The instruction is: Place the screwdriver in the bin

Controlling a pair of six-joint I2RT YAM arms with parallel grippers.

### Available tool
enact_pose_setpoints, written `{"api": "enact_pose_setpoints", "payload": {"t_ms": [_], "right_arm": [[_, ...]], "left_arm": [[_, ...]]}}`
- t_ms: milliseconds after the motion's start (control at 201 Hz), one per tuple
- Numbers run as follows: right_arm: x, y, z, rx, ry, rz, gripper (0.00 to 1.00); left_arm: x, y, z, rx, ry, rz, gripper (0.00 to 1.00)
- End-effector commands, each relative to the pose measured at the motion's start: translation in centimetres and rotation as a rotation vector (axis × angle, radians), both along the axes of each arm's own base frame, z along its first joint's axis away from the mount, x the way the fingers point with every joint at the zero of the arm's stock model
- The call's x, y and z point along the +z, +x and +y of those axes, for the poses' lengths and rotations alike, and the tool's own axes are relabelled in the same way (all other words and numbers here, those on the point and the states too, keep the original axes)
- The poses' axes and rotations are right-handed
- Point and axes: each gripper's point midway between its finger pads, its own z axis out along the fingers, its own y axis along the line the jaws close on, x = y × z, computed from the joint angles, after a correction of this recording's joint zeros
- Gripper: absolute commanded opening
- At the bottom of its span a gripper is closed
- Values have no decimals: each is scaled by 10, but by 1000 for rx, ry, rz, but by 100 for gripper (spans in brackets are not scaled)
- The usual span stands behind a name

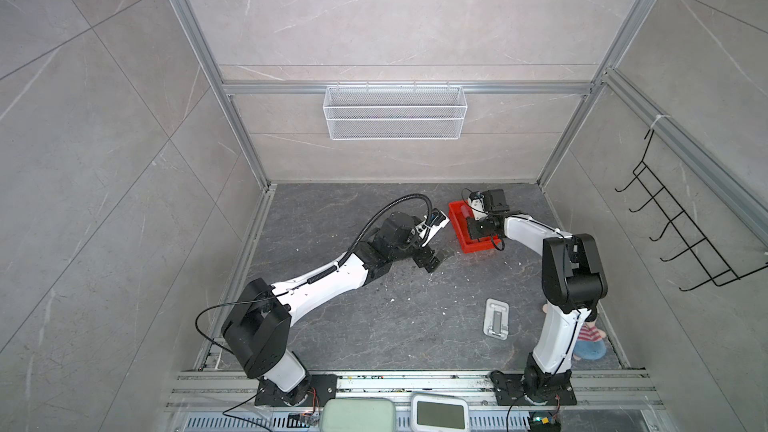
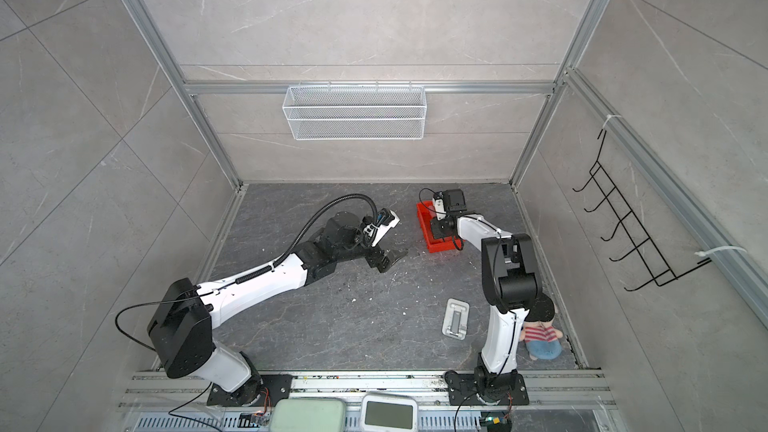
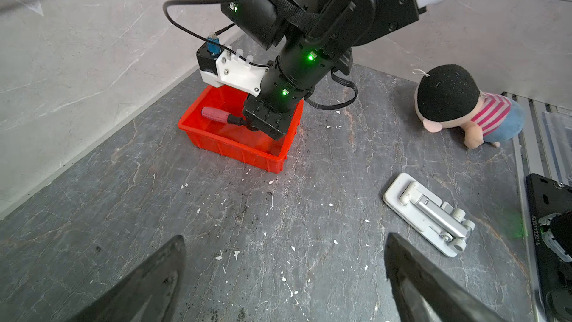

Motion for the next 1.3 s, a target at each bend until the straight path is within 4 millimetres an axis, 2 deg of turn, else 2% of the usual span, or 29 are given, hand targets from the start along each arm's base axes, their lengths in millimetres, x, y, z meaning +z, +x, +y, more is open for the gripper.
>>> {"api": "enact_pose_setpoints", "payload": {"t_ms": [0, 557, 697, 811, 980, 1145, 1184, 1234, 1299], "right_arm": [[4, 1, -5, 11, -32, 7, 0], [-11, 6, -6, 43, -62, 71, 1], [-12, 6, -8, 38, -66, 70, 17], [-4, 6, -7, 31, -53, 48, 32], [17, 4, -8, 8, -30, -4, 38], [50, 0, -11, -16, -3, -87, 44], [58, -2, -11, -20, 1, -107, 50], [70, -6, -12, -30, 11, -138, 66], [85, -12, -12, -45, 36, -181, 76]], "left_arm": [[13, -2, -3, -5, -35, -29, 100], [14, -6, 5, -2, -14, -45, 100], [15, -6, 5, -3, -10, -50, 100], [17, -4, 5, 0, -12, -55, 100], [16, -1, 8, 26, -11, -61, 100], [14, 3, 20, 83, 0, -96, 100], [13, 4, 24, 99, 5, -107, 100], [12, 8, 30, 125, 14, -126, 100], [9, 11, 38, 156, 31, -153, 100]]}}
